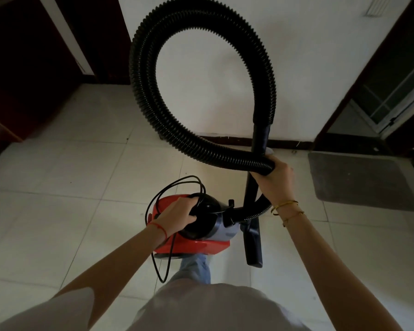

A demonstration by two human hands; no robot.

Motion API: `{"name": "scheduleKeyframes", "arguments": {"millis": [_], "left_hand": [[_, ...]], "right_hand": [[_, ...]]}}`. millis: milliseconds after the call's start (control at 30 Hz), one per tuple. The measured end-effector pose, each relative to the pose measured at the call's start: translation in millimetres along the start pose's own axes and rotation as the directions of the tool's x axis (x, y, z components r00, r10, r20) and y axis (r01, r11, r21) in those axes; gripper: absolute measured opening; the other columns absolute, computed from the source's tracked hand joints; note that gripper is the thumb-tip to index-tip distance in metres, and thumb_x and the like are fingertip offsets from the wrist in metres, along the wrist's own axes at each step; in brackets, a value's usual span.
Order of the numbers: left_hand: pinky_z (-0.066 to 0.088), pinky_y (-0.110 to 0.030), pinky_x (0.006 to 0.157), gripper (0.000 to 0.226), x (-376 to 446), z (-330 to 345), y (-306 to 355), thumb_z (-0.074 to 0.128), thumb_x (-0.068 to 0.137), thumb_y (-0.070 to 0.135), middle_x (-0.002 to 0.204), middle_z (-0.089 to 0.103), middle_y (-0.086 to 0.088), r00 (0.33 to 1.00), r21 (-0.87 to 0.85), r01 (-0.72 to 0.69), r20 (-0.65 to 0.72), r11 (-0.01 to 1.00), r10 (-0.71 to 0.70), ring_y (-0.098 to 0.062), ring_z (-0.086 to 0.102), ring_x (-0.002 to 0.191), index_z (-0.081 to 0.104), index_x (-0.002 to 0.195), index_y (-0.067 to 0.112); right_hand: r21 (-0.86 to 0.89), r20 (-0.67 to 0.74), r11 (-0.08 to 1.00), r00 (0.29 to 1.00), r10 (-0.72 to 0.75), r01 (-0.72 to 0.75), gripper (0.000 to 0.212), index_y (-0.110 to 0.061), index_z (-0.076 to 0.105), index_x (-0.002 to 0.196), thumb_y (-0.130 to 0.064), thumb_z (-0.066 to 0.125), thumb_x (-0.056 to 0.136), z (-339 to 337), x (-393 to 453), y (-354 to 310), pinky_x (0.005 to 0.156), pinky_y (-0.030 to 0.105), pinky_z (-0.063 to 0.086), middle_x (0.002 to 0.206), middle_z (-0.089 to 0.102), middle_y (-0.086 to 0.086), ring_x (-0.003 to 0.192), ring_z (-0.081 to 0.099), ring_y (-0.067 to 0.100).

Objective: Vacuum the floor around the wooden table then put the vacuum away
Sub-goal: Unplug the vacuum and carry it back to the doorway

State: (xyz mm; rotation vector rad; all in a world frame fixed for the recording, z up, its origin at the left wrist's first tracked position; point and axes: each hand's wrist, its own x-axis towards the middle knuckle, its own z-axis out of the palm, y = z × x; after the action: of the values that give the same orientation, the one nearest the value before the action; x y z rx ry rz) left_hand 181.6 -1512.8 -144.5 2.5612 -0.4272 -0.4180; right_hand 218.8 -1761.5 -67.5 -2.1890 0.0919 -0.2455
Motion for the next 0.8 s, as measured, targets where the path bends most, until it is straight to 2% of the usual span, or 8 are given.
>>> {"name": "scheduleKeyframes", "arguments": {"millis": [133, 300, 433, 600, 733, 800], "left_hand": [[0.052, -0.029, 0.088, 0.046, 72.9, -44.7, -39.3, 0.062, 0.088, 0.01, 0.115, 0.064, -0.004, 0.999, 0.002, -0.037, 0.019, 0.999, 0.037, -0.015, 0.063, 0.103, 0.05, 0.132, 0.01], [0.051, -0.028, 0.089, 0.042, 159.1, -95.6, -77.4, 0.062, 0.088, 0.01, 0.113, 0.064, -0.004, 0.996, 0.016, -0.075, 0.047, 0.997, 0.074, -0.014, 0.063, 0.102, 0.052, 0.129, 0.009], [0.052, -0.028, 0.088, 0.038, 226.5, -127.0, -102.8, 0.062, 0.088, 0.012, 0.111, 0.064, -0.004, 0.995, 0.043, -0.07, 0.07, 0.997, 0.067, -0.015, 0.063, 0.101, 0.054, 0.125, 0.009], [0.05, -0.029, 0.091, 0.045, 316.3, -150.1, -132.6, 0.06, 0.089, 0.015, 0.117, 0.062, -0.004, 0.993, 0.09, -0.047, 0.11, 0.995, 0.037, -0.016, 0.06, 0.106, 0.049, 0.133, 0.013], [0.049, -0.032, 0.095, 0.051, 395.1, -157.4, -152.5, 0.057, 0.089, 0.013, 0.123, 0.06, -0.005, 0.986, 0.11, -0.004, 0.168, 0.994, -0.014, -0.02, 0.058, 0.111, 0.043, 0.138, 0.016], [0.046, -0.035, 0.098, 0.054, 433.3, -158.1, -162.1, 0.055, 0.091, 0.014, 0.129, 0.055, -0.008, 0.975, 0.149, 0.027, 0.213, 0.988, -0.059, -0.023, 0.055, 0.117, 0.038, 0.142, 0.014]], "right_hand": [[-0.053, -0.024, 0.999, 1.0, 0.01, -0.012, 0.019, -0.015, 0.068, 0.099, -0.018, 0.071, 0.081, 38.5, 80.6, -12.0, 0.056, 0.013, 0.039, 0.077, 0.069, -0.002, 0.07, 0.063, 0.011], [-0.066, -0.073, 0.996, 0.996, 0.057, -0.062, 0.024, -0.022, 0.069, 0.104, -0.022, 0.071, 0.08, 75.2, 168.4, -21.7, 0.059, 0.014, 0.04, 0.078, 0.067, -0.007, 0.073, 0.062, 0.009], [-0.06, -0.1, 0.993, 0.991, 0.092, -0.099, 0.027, -0.022, 0.068, 0.105, -0.022, 0.071, 0.079, 100.8, 236.0, -20.6, 0.057, 0.006, 0.033, 0.075, 0.063, -0.012, 0.069, 0.059, 0.004], [-0.054, -0.142, 0.993, 0.985, 0.093, -0.102, 0.032, -0.016, 0.068, 0.108, -0.015, 0.073, 0.077, 132.8, 325.4, -5.5, 0.062, 0.005, 0.036, 0.083, 0.072, 0.001, 0.072, 0.061, 0.01], [-0.053, -0.141, 0.994, 0.986, 0.092, -0.1, 0.034, -0.013, 0.068, 0.109, -0.01, 0.073, 0.075, 158.8, 401.7, 15.2, 0.07, 0.019, 0.049, 0.086, 0.074, 0.008, 0.077, 0.068, 0.021], [-0.108, -0.131, 0.987, 0.986, 0.105, -0.12, 0.036, -0.012, 0.067, 0.111, -0.011, 0.073, 0.075, 170.3, 437.3, 27.0, 0.07, 0.013, 0.041, 0.086, 0.074, 0.01, 0.078, 0.069, 0.024]]}}
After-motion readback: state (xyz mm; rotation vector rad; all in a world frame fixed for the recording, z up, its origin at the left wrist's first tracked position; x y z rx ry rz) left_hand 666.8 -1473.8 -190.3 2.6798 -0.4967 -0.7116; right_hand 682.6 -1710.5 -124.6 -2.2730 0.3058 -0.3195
